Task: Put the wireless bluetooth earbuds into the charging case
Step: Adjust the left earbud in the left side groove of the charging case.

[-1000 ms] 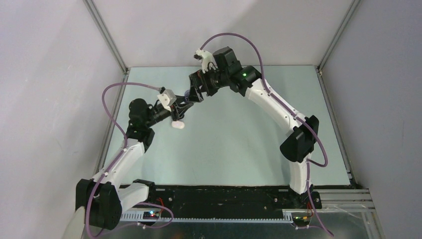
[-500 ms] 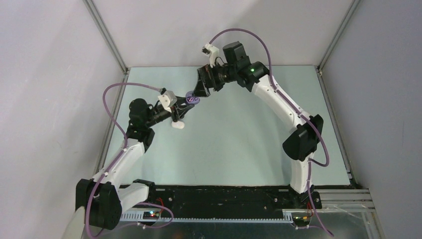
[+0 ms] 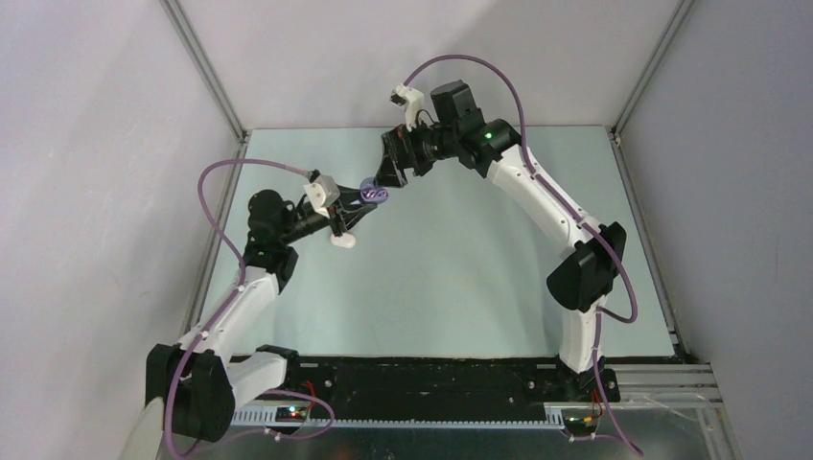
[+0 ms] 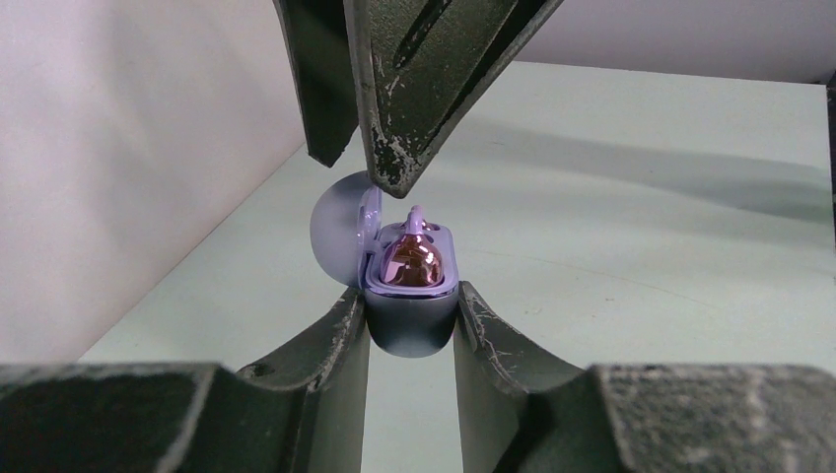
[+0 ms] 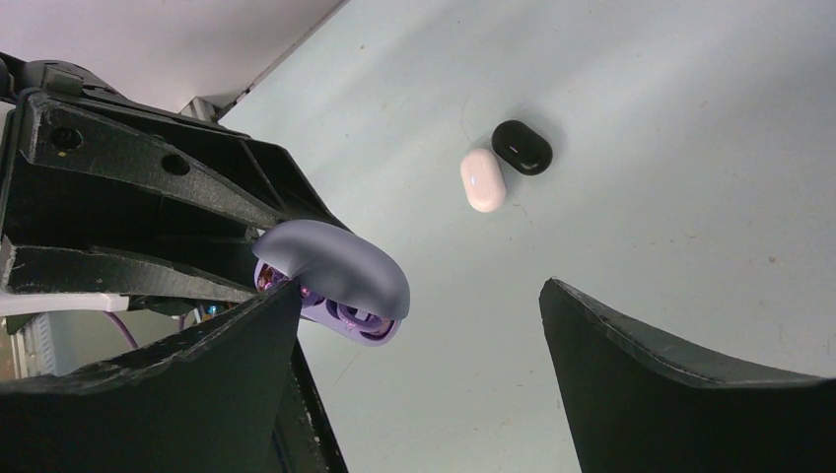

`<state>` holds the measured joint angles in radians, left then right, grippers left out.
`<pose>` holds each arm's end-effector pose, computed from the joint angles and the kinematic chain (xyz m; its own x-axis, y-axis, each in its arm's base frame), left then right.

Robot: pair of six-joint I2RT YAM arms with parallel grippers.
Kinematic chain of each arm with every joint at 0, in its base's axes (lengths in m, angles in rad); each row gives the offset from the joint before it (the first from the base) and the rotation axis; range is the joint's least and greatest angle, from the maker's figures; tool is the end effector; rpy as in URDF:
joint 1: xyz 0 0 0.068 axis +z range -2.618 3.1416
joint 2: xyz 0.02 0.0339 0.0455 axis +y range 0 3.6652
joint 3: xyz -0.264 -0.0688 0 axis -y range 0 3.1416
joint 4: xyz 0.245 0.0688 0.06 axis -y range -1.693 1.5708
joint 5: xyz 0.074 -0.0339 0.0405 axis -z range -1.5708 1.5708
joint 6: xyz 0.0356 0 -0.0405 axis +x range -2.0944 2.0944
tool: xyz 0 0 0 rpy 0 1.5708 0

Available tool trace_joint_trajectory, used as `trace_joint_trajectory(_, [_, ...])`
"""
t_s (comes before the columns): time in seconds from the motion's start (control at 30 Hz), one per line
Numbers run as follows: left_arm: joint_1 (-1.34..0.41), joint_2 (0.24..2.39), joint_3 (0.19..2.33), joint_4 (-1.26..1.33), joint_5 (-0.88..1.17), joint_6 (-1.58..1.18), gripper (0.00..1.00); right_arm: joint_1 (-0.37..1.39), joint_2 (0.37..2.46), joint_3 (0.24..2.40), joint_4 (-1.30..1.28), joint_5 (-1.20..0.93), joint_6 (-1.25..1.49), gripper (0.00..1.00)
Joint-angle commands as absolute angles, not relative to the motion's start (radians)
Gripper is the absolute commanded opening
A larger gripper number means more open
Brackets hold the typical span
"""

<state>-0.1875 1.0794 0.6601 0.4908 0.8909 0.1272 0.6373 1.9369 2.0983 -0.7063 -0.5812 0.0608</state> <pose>0.2304 -0.0719 0.3082 0.1812 0.0468 -0.9823 0.8632 0.4710 0.1816 0.3383 0.2748 0.4048 -0.4690 -0.2840 -0.8363 -0.8478 0.4104 0.3360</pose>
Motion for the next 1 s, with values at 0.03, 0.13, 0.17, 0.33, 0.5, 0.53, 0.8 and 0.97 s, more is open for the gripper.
trace_joint_trajectory(0.03, [-0.191,1.076,0.696,0.536,0.899,0.103,0.0,0.643,1.917,2.108,-0.707,-0.574,0.044,0.96])
trace_joint_trajectory(0.13, [-0.19,1.079,0.696,0.544,0.884,0.092,0.0,0.647,1.916,2.107,-0.709,-0.574,0.043,0.96])
trace_joint_trajectory(0.17, [-0.19,1.082,0.696,0.546,0.874,0.081,0.0,0.648,1.917,2.107,-0.709,-0.571,0.043,0.96])
trace_joint_trajectory(0.33, [-0.19,1.09,0.697,0.563,0.855,0.043,0.0,0.655,1.915,2.105,-0.709,-0.557,0.034,0.96])
trace_joint_trajectory(0.5, [-0.19,1.094,0.691,0.581,0.851,0.011,0.0,0.663,1.918,2.106,-0.71,-0.549,0.02,0.96])
trace_joint_trajectory(0.53, [-0.19,1.094,0.69,0.582,0.85,0.007,0.0,0.666,1.918,2.106,-0.712,-0.547,0.019,0.96])
trace_joint_trajectory(0.8, [-0.189,1.099,0.689,0.595,0.839,0.006,0.0,0.693,1.918,2.109,-0.718,-0.497,0.019,0.95])
trace_joint_trajectory(0.97, [-0.189,1.096,0.689,0.59,0.84,0.006,0.0,0.702,1.919,2.109,-0.719,-0.493,0.021,0.96])
